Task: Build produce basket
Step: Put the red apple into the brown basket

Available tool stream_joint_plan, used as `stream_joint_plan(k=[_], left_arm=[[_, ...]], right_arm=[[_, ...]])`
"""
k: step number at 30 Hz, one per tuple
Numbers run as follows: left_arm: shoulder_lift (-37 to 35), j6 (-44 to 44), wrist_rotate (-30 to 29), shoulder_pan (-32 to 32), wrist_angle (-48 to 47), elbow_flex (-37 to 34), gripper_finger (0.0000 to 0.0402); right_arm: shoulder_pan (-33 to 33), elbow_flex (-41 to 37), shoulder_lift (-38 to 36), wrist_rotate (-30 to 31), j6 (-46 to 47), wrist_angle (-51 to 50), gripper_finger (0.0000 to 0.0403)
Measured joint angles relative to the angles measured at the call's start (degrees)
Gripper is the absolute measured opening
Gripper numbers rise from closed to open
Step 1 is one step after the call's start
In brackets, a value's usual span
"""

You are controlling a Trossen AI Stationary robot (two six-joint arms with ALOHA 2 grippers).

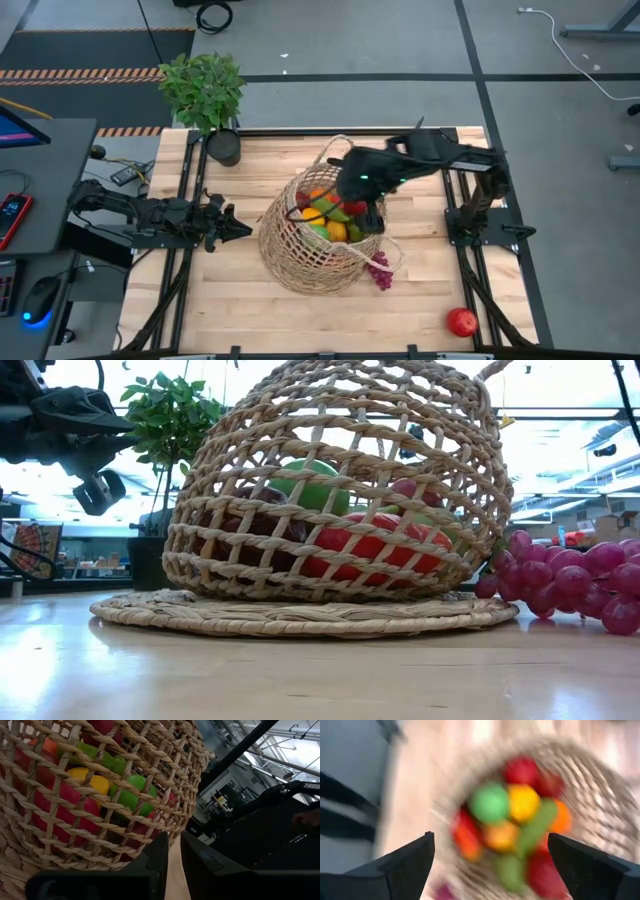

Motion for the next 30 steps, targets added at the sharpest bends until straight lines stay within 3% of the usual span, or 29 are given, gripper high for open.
stream_joint_plan(k=[6,10,18,30], left_arm=[[0.0,0.0,0.0,0.0,0.0,0.0,0.0061],[0.0,0.0,0.0,0.0,0.0,0.0,0.006],[0.0,0.0,0.0,0.0,0.0,0.0,0.0058],[0.0,0.0,0.0,0.0,0.0,0.0,0.0059]], right_arm=[[8.5,2.2,-3.7,-2.2,13.0,13.3,0.0385],[14.4,2.2,-3.9,-2.4,20.6,17.0,0.0381],[21.4,2.1,-3.8,-5.5,37.3,13.5,0.0369],[30.8,2.1,-3.8,-3.9,39.5,2.2,0.0361]])
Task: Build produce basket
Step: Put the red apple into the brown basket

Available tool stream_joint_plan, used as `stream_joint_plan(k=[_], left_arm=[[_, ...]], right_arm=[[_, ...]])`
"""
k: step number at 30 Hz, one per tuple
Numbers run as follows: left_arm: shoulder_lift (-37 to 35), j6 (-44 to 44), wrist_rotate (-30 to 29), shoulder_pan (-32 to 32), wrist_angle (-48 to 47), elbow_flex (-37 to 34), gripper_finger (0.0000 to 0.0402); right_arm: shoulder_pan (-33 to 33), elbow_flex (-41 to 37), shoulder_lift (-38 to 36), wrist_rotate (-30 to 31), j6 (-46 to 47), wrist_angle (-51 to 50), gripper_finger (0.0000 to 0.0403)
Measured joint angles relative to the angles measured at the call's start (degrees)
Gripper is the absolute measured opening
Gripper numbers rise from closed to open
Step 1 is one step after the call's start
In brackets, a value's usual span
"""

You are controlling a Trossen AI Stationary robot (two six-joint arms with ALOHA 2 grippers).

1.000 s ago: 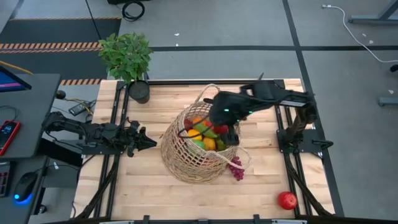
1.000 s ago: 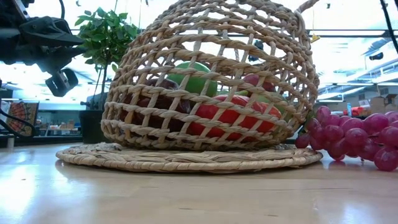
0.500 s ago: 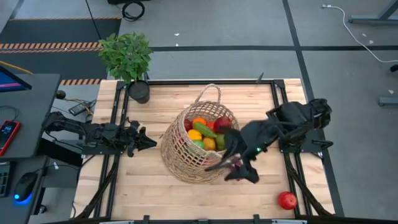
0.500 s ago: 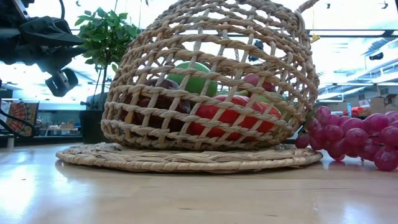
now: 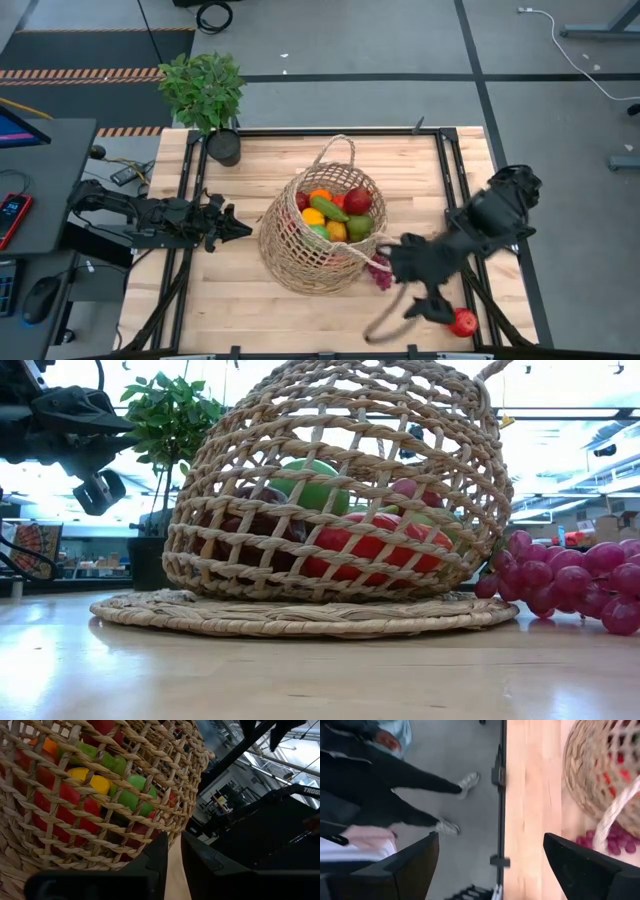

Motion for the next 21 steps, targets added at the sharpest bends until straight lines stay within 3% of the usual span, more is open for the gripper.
stream_joint_plan(k=[5,12,16,21], left_arm=[[0.0,0.0,0.0,0.0,0.0,0.0,0.006],[0.0,0.0,0.0,0.0,0.0,0.0,0.0061],[0.0,0.0,0.0,0.0,0.0,0.0,0.0058],[0.0,0.0,0.0,0.0,0.0,0.0,0.0061]], right_arm=[[6.4,0.0,0.0,4.2,-0.7,-3.6,0.0361],[15.2,-0.3,0.0,15.0,-5.9,-7.6,0.0361],[18.2,-3.2,0.0,15.8,-8.0,-7.4,0.0361],[19.6,-13.0,0.1,15.0,-11.7,-7.7,0.0361]])
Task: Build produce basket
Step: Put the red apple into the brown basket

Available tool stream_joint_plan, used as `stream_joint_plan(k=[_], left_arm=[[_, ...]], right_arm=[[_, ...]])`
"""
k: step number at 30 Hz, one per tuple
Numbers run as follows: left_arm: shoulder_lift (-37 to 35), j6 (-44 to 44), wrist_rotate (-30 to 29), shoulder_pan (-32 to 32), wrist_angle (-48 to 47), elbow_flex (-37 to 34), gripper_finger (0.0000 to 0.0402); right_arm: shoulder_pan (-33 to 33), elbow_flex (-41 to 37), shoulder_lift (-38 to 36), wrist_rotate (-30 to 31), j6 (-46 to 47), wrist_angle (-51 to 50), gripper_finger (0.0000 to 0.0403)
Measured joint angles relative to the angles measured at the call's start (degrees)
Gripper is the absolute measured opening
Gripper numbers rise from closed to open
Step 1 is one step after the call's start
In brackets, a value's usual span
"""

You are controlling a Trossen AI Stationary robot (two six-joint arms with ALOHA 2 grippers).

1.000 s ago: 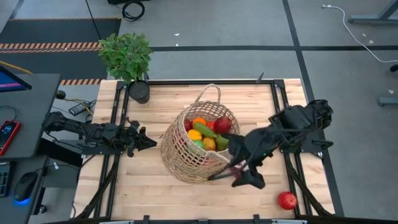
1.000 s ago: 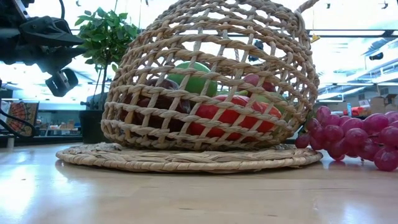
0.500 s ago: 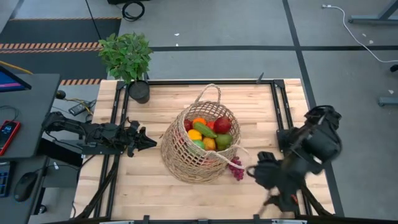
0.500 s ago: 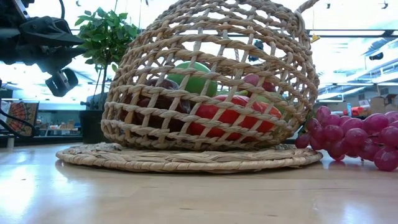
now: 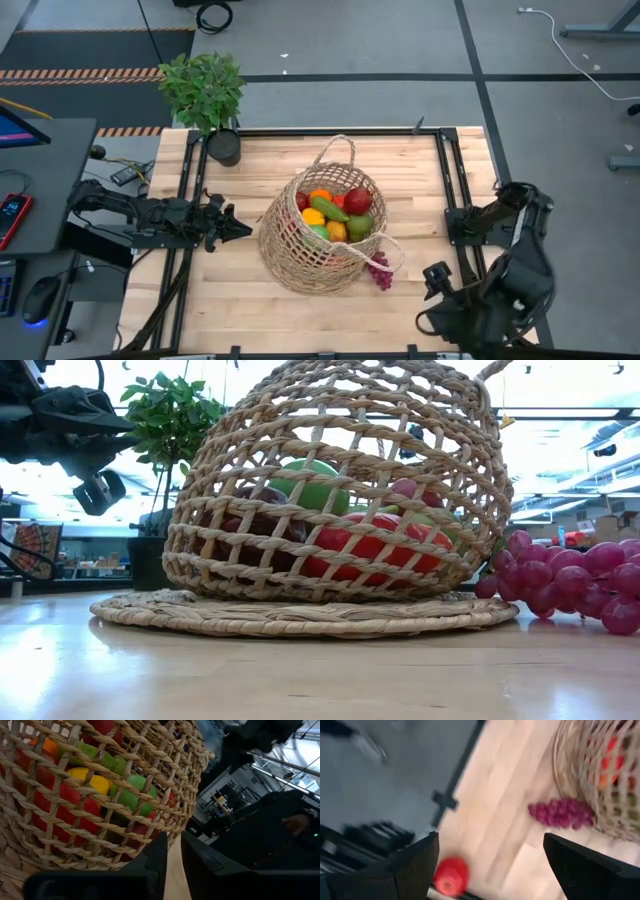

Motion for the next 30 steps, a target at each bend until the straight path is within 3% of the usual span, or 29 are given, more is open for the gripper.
stream_joint_plan(k=[7,13,19,23,30], left_arm=[[0.0,0.0,0.0,0.0,0.0,0.0,0.0059],[0.0,0.0,0.0,0.0,0.0,0.0,0.006],[0.0,0.0,0.0,0.0,0.0,0.0,0.0062],[0.0,0.0,0.0,0.0,0.0,0.0,0.0058],[0.0,0.0,0.0,0.0,0.0,0.0,0.0063]], right_arm=[[0.2,-14.1,-0.4,-6.4,-2.5,0.3,0.0361],[1.0,-27.9,-6.1,-7.4,-2.1,6.0,0.0361],[-0.3,-40.1,-10.0,-18.5,-3.4,13.4,0.0361],[0.3,-42.8,-7.1,-22.6,-8.4,13.8,0.036],[1.0,-42.8,-2.0,-22.7,-9.5,15.0,0.0373]])
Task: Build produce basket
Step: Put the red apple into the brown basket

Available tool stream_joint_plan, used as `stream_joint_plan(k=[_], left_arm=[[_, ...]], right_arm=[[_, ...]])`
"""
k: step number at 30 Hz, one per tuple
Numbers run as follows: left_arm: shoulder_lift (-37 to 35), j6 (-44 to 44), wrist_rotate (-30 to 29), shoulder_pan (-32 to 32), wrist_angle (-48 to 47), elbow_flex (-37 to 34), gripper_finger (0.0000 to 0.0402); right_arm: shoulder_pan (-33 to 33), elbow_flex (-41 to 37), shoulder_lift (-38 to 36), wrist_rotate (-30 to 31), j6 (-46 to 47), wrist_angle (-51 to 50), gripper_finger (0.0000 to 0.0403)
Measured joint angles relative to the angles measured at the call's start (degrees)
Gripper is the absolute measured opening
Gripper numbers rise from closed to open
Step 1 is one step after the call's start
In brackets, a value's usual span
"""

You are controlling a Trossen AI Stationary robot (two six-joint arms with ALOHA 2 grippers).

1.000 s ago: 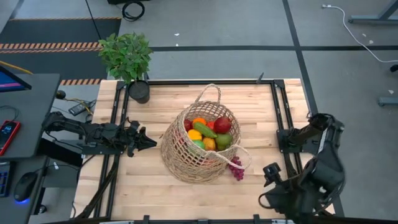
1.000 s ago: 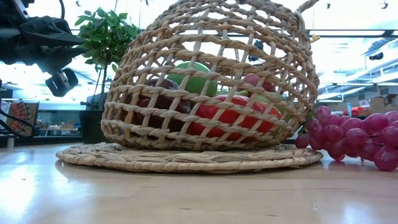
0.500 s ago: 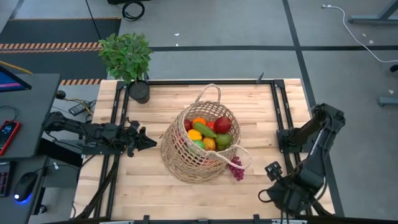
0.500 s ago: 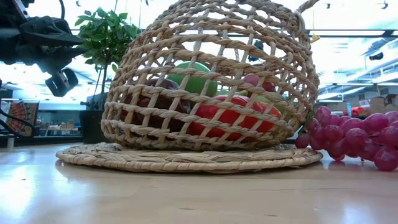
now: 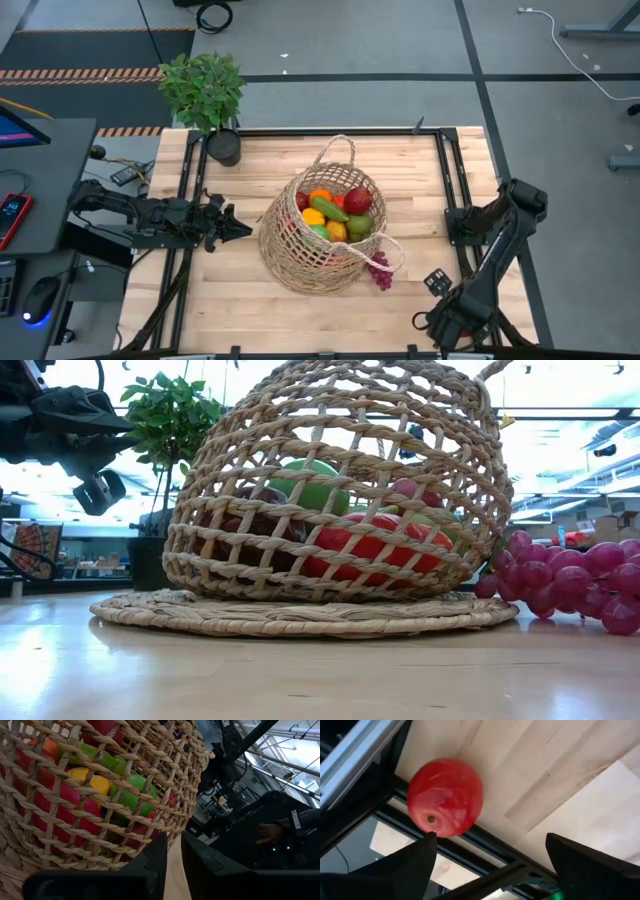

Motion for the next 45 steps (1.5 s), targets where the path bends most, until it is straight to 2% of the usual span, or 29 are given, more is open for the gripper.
stream_joint_plan(k=[4,11,25,29,34,40,45], left_arm=[[0.0,0.0,0.0,0.0,0.0,0.0,0.0061],[0.0,0.0,0.0,0.0,0.0,0.0,0.006],[0.0,0.0,0.0,0.0,0.0,0.0,0.006],[0.0,0.0,0.0,0.0,0.0,0.0,0.0063],[0.0,0.0,0.0,0.0,0.0,0.0,0.0059],[0.0,0.0,0.0,0.0,0.0,0.0,0.0061],[0.0,0.0,0.0,0.0,0.0,0.0,0.0062]], right_arm=[[0.0,0.0,2.3,-1.7,0.0,0.4,0.0395],[1.1,0.0,6.4,-7.6,0.0,1.3,0.0399],[4.8,-1.9,7.7,-6.7,1.7,4.6,0.0399],[4.8,-3.3,7.7,-4.5,2.7,6.1,0.0399],[2.7,-2.7,7.5,1.7,0.5,3.2,0.0397],[-1.6,-2.5,7.7,15.7,4.4,1.5,0.0396],[-5.0,-2.5,7.6,15.1,1.1,1.4,0.0394]])
